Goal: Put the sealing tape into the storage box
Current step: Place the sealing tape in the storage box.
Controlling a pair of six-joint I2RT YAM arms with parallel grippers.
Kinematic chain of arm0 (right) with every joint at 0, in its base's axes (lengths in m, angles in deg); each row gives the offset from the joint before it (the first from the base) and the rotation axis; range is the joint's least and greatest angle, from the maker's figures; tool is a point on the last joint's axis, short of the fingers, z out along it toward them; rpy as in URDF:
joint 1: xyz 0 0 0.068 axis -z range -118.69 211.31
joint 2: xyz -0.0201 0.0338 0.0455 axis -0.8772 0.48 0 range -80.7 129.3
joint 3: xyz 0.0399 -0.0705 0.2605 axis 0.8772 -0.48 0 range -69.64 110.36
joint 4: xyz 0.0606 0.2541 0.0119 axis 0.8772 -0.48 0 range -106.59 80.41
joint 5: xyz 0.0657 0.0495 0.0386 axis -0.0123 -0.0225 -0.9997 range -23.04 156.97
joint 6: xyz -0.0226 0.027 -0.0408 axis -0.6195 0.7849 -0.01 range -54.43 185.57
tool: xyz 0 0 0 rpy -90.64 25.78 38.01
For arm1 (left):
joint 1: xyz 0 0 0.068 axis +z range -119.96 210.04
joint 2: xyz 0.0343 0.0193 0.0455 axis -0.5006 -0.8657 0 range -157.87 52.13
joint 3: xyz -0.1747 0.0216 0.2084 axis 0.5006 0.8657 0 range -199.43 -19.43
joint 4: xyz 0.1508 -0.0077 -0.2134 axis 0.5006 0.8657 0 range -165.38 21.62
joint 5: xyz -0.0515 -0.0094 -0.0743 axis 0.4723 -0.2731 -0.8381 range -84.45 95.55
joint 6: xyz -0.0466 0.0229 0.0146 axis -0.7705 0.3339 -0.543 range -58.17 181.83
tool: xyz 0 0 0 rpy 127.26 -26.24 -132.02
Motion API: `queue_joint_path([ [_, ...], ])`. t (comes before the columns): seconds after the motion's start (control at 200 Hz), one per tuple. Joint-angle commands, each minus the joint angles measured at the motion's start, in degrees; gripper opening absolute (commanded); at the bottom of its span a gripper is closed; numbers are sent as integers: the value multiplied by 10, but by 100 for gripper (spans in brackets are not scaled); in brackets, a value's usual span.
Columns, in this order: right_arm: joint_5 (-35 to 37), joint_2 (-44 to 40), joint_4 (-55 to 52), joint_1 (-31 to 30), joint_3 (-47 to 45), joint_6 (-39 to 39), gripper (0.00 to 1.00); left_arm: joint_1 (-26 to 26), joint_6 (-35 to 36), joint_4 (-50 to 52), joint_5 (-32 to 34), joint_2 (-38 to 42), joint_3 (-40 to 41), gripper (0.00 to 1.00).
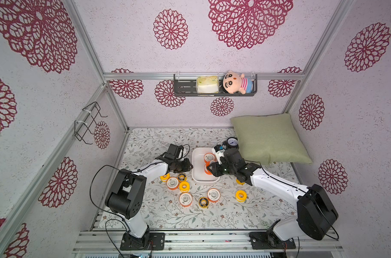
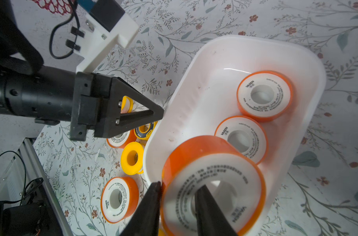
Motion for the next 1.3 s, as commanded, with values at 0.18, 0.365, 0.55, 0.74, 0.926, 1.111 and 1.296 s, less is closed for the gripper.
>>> queue_joint_path([
  [0.18,10,62,-74,-24,63,-32,34,-3,-6,-29,-21,-12,-7,24],
  [0.365,18,92,-105,-35,84,-41,34,-4,-6,-31,-24,-19,-8,24],
  [0.55,34,109,-127,-43,100,-47,35,-5,-10,-32,-19,-19,-5,22],
  [0.74,42,128,-151,-48,115,-55,36,-4,-12,-32,-18,-22,-5,22],
  [0.926,52,140,-165,-48,119,-55,35,-4,-12,-31,-20,-26,-7,22],
  [1.111,60,148,-178,-49,118,-56,36,-5,-9,-26,-18,-28,-9,23],
  [1.296,44,145,-167,-51,126,-60,36,-5,-7,-25,-20,-30,-10,23],
])
